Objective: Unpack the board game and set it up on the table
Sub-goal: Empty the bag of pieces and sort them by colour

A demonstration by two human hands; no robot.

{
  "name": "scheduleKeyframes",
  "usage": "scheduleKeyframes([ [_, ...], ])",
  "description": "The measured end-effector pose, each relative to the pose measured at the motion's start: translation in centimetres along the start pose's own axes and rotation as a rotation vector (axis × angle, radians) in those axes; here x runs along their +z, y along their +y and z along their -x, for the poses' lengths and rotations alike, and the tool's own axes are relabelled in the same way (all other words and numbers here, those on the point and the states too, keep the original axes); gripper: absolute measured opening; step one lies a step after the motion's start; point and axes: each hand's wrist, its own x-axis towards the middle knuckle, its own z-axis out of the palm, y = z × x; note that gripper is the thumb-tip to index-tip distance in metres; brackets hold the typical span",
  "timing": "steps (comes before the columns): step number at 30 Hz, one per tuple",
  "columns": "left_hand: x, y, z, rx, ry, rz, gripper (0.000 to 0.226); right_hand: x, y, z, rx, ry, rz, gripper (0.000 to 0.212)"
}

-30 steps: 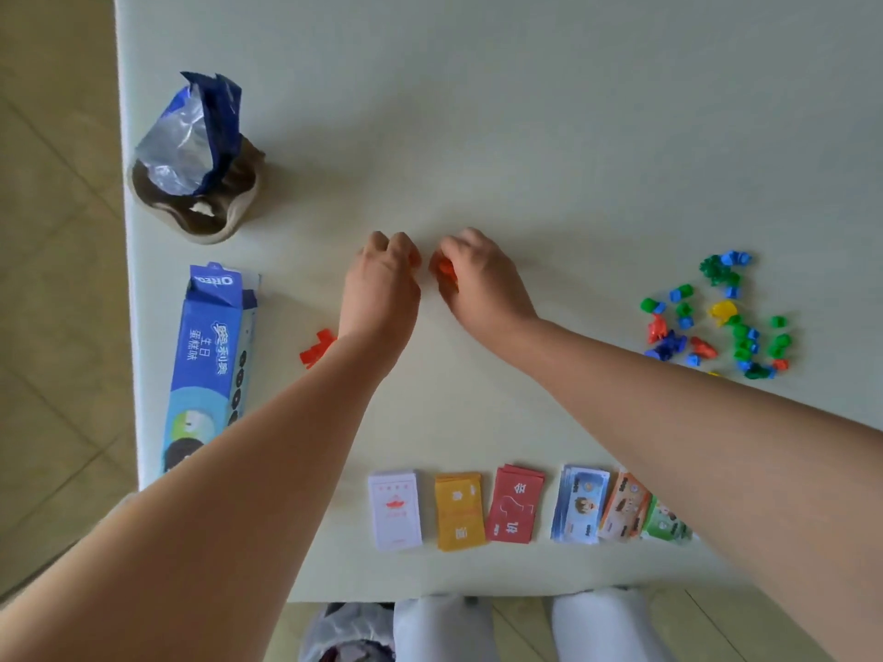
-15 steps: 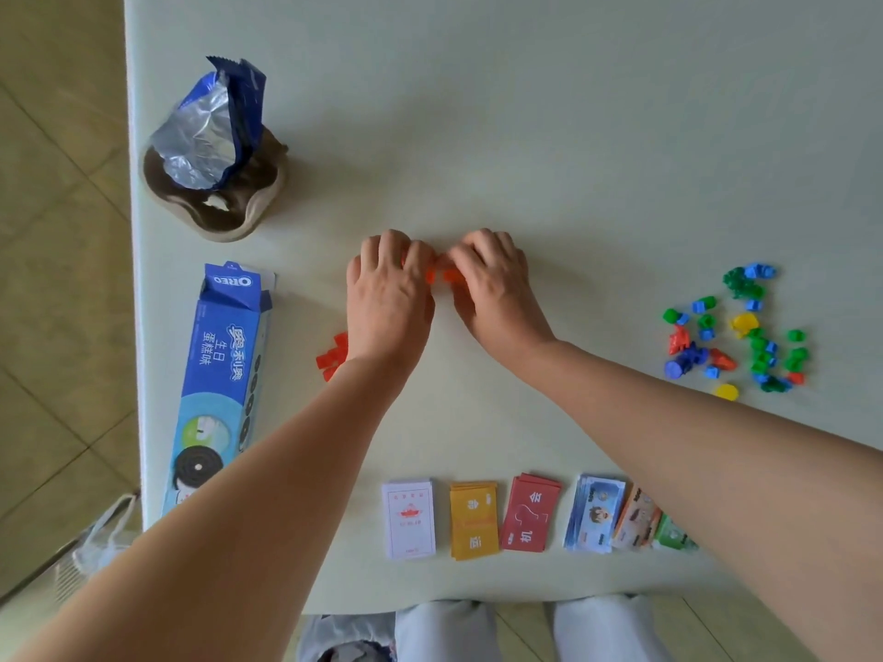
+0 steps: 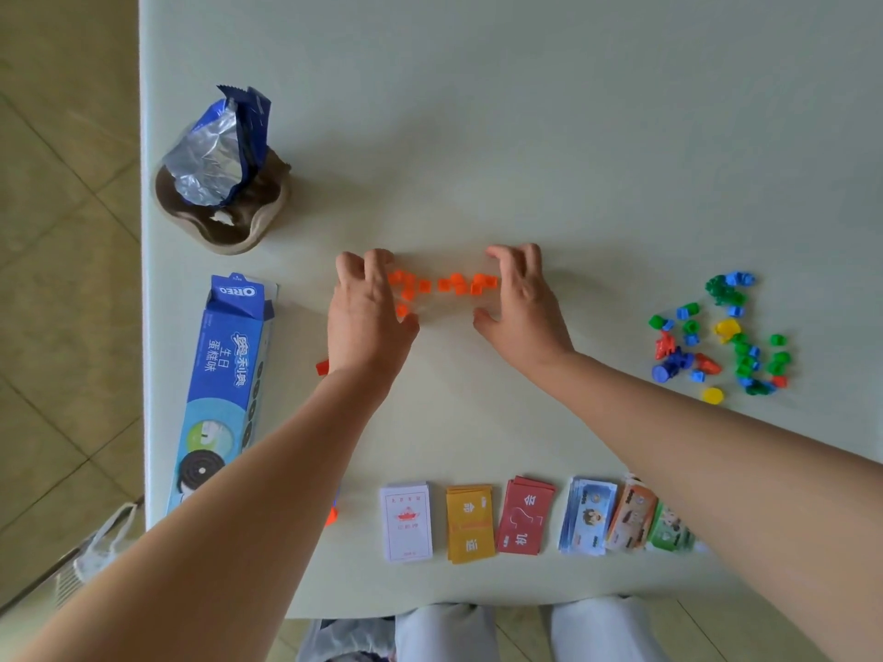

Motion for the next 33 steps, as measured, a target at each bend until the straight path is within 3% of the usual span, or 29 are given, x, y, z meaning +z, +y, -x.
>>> scheduleKeyframes([
  [7, 0.0, -0.5, -0.4, 0.014, 0.007, 0.130, 0.038, 1.3, -3.5, -1.0, -0.055, -0.057, -0.088, 0.045],
  [16, -2.2, -3.5, -0.5, 0.016, 0.041, 0.080, 0.026, 3.2, -7.2, -1.6, -0.124, -0.084, -0.146, 0.044],
  [23, -2.9, -4.9, -0.1, -0.042, 0.065, 0.090, 0.029, 4.5, -8.8, -1.7, -0.162, -0.096, -0.177, 0.044],
  [29, -3.2, -5.0, -0.3, -0.019, 0.019, 0.095, 0.055, 4.0, -9.2, -2.2, -0.143, -0.198, -0.114, 0.087],
  [33, -3.4, -4.7, -0.9, 0.012, -0.014, 0.041, 0.053, 3.8, -9.4, -2.5, -0.155, -0.207, -0.090, 0.068],
])
